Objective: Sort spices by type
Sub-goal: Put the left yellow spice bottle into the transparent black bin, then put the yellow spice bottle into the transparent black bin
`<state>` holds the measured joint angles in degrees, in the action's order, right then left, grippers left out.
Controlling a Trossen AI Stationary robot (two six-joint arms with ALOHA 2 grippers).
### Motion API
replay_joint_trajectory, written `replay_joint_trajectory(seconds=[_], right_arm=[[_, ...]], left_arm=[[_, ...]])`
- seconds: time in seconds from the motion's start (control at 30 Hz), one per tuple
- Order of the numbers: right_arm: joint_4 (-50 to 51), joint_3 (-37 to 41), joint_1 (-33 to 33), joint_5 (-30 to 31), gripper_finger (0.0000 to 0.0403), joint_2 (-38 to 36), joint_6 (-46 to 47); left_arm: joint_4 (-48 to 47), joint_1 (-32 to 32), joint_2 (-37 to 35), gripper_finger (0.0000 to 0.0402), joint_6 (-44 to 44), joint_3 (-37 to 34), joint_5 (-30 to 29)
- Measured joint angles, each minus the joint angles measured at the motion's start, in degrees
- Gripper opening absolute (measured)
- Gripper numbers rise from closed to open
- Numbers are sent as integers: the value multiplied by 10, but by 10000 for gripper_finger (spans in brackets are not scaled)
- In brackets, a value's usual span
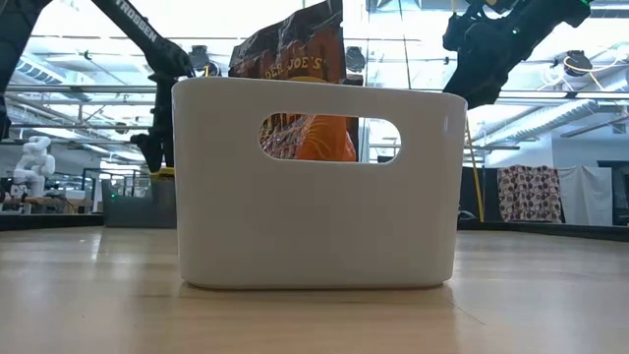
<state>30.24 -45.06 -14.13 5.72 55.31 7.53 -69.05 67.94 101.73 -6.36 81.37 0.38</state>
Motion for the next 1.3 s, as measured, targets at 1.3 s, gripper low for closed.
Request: replay_joint_trajectory(seconds=[1.3], right_arm=[[0, 0, 0, 0, 267, 0, -7]], left_arm=[[-178, -46, -14, 274, -9, 92, 61]])
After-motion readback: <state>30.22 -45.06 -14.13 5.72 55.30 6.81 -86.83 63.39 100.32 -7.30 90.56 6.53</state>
